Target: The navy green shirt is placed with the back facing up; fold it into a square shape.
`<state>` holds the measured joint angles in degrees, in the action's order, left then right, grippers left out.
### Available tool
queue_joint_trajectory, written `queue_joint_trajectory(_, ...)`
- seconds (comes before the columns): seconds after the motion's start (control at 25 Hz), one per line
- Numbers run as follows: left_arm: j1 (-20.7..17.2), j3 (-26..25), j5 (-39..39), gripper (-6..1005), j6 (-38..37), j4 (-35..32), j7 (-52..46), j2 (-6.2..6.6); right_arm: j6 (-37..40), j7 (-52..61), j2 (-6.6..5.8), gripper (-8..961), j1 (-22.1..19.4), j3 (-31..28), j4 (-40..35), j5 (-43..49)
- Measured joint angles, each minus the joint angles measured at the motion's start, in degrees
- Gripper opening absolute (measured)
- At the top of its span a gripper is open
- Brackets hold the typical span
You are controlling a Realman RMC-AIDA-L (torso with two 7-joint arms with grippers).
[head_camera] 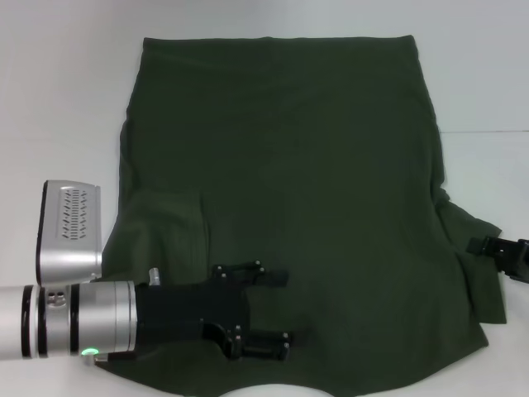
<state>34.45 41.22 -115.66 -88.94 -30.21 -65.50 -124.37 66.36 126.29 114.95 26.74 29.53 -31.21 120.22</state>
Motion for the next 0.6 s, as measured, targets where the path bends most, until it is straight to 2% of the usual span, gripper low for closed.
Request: queue_joint_trajectory(0.6, 0.0, -0.4, 0.1, 891, 0.3, 0.1, -0.3, 0.09, -2.0, -2.3, 0.80, 147, 1.3, -0.9, 2.3, -0.3)
